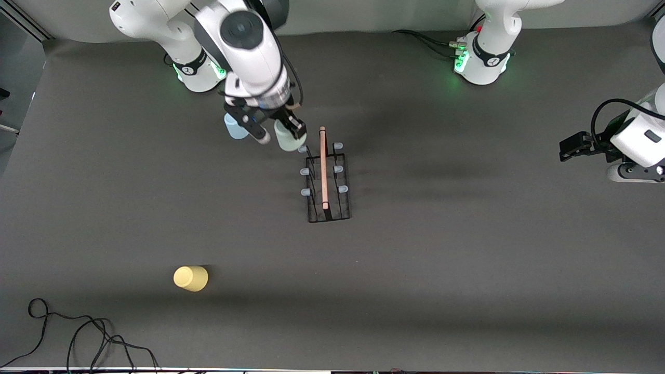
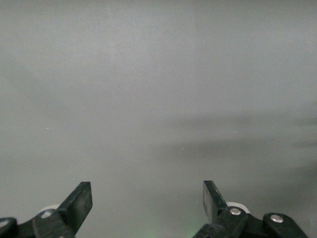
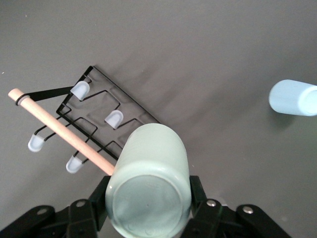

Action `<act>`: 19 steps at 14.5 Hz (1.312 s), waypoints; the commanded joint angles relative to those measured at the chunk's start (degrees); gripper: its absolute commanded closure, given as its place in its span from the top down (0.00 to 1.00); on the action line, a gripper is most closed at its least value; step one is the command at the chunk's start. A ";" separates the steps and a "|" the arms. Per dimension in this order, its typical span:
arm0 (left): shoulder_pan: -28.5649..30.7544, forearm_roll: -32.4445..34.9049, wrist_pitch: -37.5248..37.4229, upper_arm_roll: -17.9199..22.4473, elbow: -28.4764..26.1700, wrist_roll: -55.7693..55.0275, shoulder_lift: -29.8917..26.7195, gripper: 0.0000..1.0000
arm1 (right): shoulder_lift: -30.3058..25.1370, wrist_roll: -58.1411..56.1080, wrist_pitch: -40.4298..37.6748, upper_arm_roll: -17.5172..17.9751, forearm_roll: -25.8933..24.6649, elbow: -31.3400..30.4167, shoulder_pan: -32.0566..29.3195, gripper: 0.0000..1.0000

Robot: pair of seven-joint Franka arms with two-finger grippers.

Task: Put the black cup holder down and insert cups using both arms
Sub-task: 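Lower the green cup onto a rack peg with the right gripper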

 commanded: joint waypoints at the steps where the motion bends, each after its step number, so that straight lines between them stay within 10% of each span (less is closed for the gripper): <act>1: 0.05 0.75 -0.85 -0.04 0.05 0.92 -0.26 1.00 | 4.13 1.44 2.51 -0.74 0.72 1.61 1.14 0.00; 12: 0.23 0.75 -0.24 -0.04 0.14 0.92 -0.09 1.00 | 10.47 6.45 16.14 -0.74 0.72 -5.51 4.57 0.00; 13: 0.23 0.75 -0.24 0.04 0.14 0.92 -0.09 1.00 | 10.47 6.45 16.14 -0.83 0.72 -5.25 4.39 0.22; 14: 0.31 0.75 -0.24 -0.04 0.14 0.92 -0.09 1.00 | 10.21 6.45 15.97 -1.00 0.72 -5.16 4.22 0.86; 15: 0.31 0.75 -0.24 -0.04 0.14 0.92 -0.09 1.00 | 9.69 6.45 15.53 -1.26 0.72 -4.81 4.13 1.00; 19: 0.31 0.75 -0.24 0.05 0.14 0.92 -0.09 1.00 | 8.10 5.22 -0.76 -3.89 0.63 7.63 3.69 1.00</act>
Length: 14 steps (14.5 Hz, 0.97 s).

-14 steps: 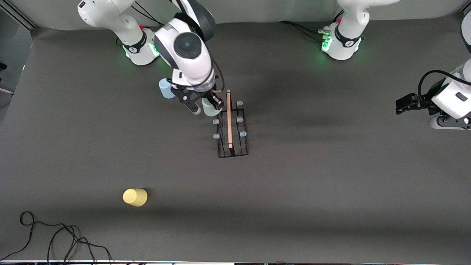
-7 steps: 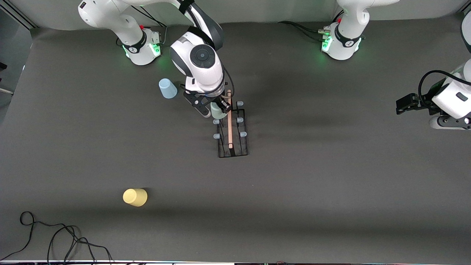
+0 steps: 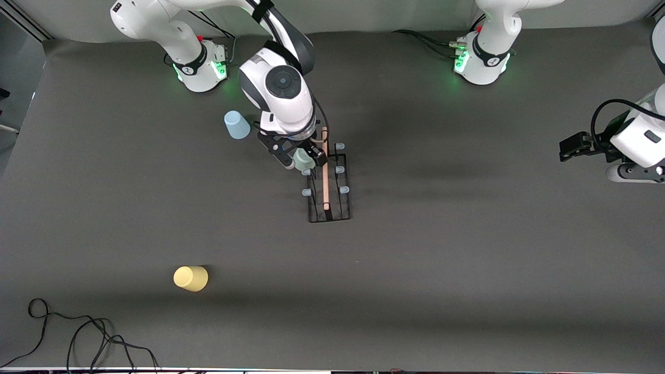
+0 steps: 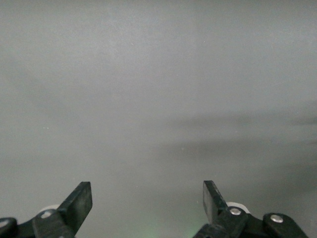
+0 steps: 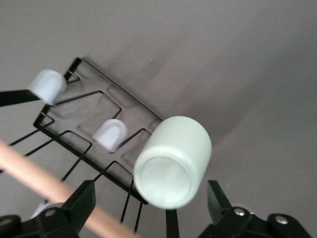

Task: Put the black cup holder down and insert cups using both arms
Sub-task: 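Lower the green cup onto a rack peg with the right gripper, then move the right gripper to the yellow cup and grasp it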

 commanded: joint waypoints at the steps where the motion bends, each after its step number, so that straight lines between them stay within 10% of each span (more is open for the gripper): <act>1: 0.25 0.74 -0.15 -0.07 0.18 0.88 -0.04 1.00 | -0.83 -0.48 -16.95 -2.94 0.58 13.62 0.09 1.00; 6: 0.16 0.74 -0.15 -0.16 0.18 0.88 -0.04 1.00 | -1.09 -26.16 -31.16 -11.71 0.58 25.36 -1.75 1.00; 10: 0.25 0.74 -0.24 -0.07 0.18 0.88 -0.03 1.00 | -0.31 -61.13 -30.56 -26.03 0.67 25.63 -2.54 1.00; 14: 0.25 0.74 -0.15 -0.07 0.18 0.88 -0.04 1.00 | 3.64 -88.14 -23.11 -27.73 3.03 26.60 -13.60 1.00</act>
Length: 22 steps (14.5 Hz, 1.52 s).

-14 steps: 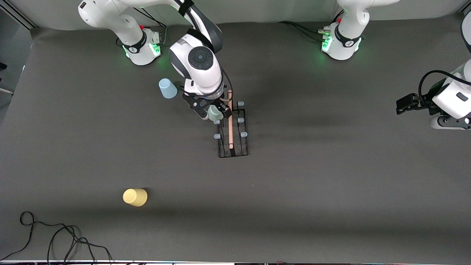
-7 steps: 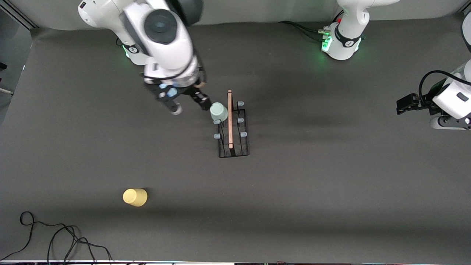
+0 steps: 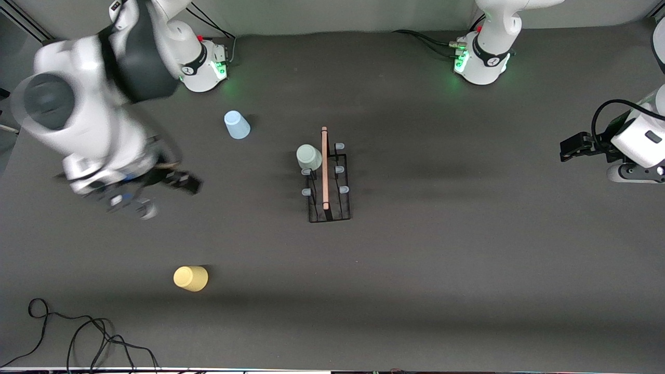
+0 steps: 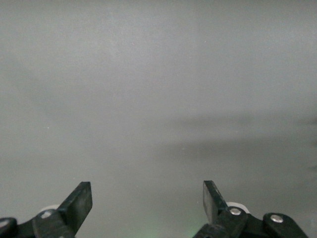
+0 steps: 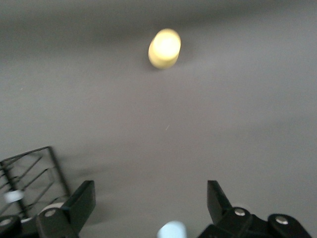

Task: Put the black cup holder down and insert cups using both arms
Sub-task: 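Move the right gripper to the yellow cup and grasp it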

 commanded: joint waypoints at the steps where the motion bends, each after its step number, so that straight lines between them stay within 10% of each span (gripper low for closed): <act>1: 0.21 0.72 -0.16 -0.26 0.18 0.87 -0.08 1.00 | 5.68 -17.89 4.64 -0.25 4.69 2.80 -6.00 1.00; 10: 0.21 0.72 -0.16 -0.26 0.18 0.87 -0.08 1.00 | 27.65 -30.42 29.16 0.36 22.10 3.06 -10.58 1.00; 17: 0.21 0.72 -0.16 -0.17 0.18 0.87 -0.08 1.00 | 32.86 -30.42 33.14 1.16 25.19 2.97 -10.58 0.95; 19: 0.12 0.72 -0.07 -0.17 0.18 0.87 -0.08 1.00 | 33.21 -30.50 33.14 1.16 25.11 3.15 -10.58 0.30; 22: 0.21 0.72 -0.07 -0.26 0.18 0.87 -0.08 1.00 | 32.86 -33.83 33.05 1.07 25.10 3.94 -10.67 0.00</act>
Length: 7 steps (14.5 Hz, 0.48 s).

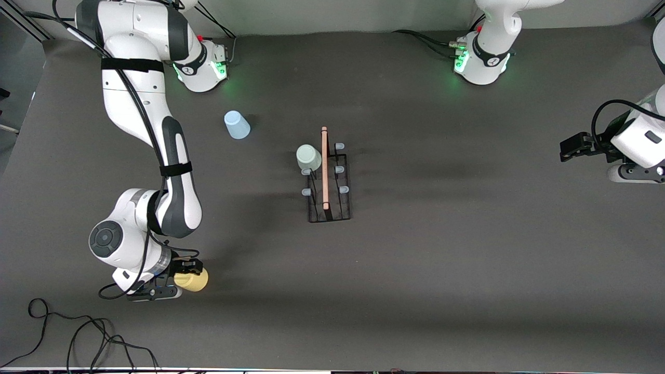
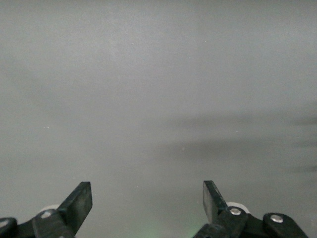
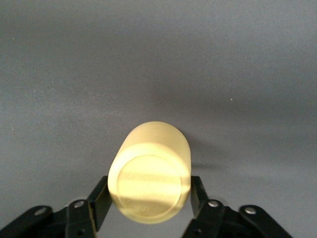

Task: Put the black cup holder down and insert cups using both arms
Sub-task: 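Move the right gripper to the yellow cup and grasp it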

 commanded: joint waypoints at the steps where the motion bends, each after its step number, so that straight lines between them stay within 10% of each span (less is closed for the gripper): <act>1: 0.21 0.71 -0.07 -0.16 0.21 0.84 -0.11 1.00 | 0.14 -3.94 -0.22 -0.11 1.75 2.78 -0.75 0.00; 7: 0.21 0.71 -0.07 -0.16 0.21 0.84 -0.11 1.00 | -12.40 -1.41 -19.96 -2.31 -4.11 5.51 -0.14 0.00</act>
